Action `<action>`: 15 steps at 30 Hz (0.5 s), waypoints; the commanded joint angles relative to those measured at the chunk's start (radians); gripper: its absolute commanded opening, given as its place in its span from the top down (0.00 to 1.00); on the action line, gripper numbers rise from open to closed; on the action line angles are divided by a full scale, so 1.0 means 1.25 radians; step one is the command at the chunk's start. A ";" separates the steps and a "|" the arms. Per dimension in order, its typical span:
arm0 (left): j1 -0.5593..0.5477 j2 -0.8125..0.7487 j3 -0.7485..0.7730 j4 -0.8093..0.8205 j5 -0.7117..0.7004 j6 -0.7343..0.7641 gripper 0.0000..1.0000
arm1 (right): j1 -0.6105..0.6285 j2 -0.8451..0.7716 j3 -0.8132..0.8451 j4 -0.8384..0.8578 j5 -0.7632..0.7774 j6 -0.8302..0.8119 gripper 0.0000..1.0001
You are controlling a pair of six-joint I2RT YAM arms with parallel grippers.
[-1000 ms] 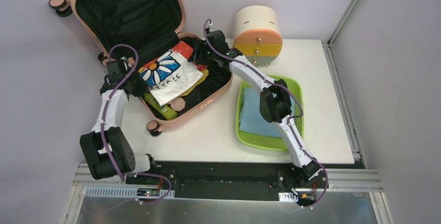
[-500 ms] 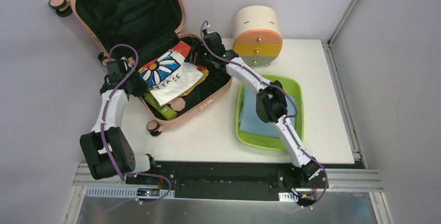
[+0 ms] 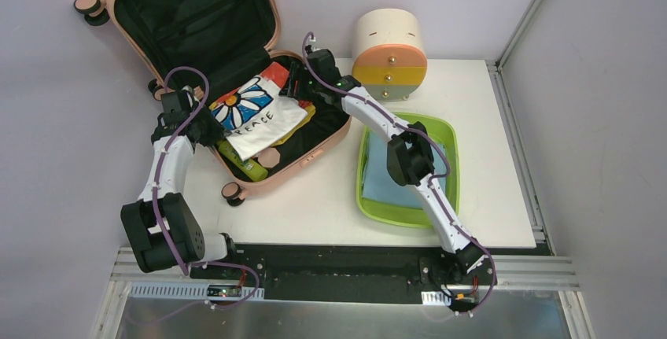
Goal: Open, take out, and arrange the luggage
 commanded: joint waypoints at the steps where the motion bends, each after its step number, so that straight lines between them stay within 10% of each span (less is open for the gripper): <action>1: 0.011 -0.034 -0.003 -0.008 -0.014 0.019 1.00 | 0.018 0.011 0.039 -0.055 -0.039 -0.033 0.42; 15: 0.012 -0.045 -0.005 -0.009 -0.012 0.029 1.00 | 0.019 -0.026 -0.008 -0.034 -0.054 -0.028 0.72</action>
